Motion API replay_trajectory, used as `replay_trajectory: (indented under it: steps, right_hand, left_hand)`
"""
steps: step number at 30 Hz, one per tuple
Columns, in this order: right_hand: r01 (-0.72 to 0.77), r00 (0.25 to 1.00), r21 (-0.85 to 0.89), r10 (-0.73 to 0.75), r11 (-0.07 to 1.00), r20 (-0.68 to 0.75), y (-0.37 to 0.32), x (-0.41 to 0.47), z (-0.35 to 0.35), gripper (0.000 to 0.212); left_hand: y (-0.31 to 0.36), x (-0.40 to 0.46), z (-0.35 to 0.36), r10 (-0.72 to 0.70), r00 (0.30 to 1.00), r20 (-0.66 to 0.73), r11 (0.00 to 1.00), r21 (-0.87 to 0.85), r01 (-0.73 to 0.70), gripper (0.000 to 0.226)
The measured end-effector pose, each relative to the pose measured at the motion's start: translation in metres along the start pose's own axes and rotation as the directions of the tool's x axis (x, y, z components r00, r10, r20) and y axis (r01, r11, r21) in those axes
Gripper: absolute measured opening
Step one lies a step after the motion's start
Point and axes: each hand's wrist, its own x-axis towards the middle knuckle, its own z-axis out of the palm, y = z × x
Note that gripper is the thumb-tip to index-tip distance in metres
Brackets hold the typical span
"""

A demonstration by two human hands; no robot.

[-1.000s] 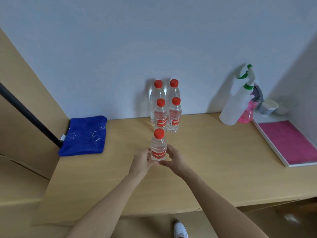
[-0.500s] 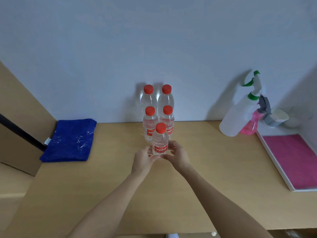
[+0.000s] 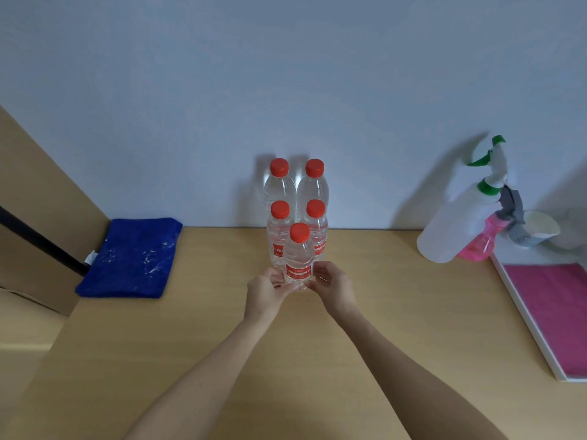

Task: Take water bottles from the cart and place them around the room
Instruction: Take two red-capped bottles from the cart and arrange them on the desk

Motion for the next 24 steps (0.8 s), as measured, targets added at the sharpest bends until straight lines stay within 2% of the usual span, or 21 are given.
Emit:
replay_trajectory:
  steps: [7, 11, 16, 22, 24]
  right_hand:
    - [0.015, 0.999, 0.012, -0.015, 1.0, 0.04, -0.004, -0.003, -0.001, 0.036]
    - [0.0, 1.0, 0.0, 0.0, 1.0, 0.019, -0.006, -0.009, 0.0, 0.041]
    - [-0.029, 0.999, 0.036, 0.03, 0.999, -0.018, -0.012, -0.011, 0.003, 0.036]
    - [-0.03, 0.999, -0.006, 0.03, 1.0, 0.028, -0.016, -0.012, 0.001, 0.036]
    - [-0.054, 0.998, -0.048, 0.055, 0.997, 0.02, -0.014, -0.012, 0.002, 0.042]
  left_hand:
    - [0.002, -0.005, 0.0, 0.023, 1.0, 0.014, 0.998, -0.057, -0.022, 0.03]
    - [0.005, -0.011, -0.004, 0.069, 0.997, 0.042, 0.994, -0.092, -0.065, 0.036]
    - [0.01, -0.012, -0.002, 0.064, 0.998, 0.011, 0.991, -0.114, -0.062, 0.034]
    - [0.013, -0.011, -0.005, 0.059, 0.997, 0.04, 0.997, -0.054, -0.057, 0.032]
    - [0.015, -0.012, -0.01, 0.059, 0.996, 0.068, 0.998, -0.025, -0.058, 0.03]
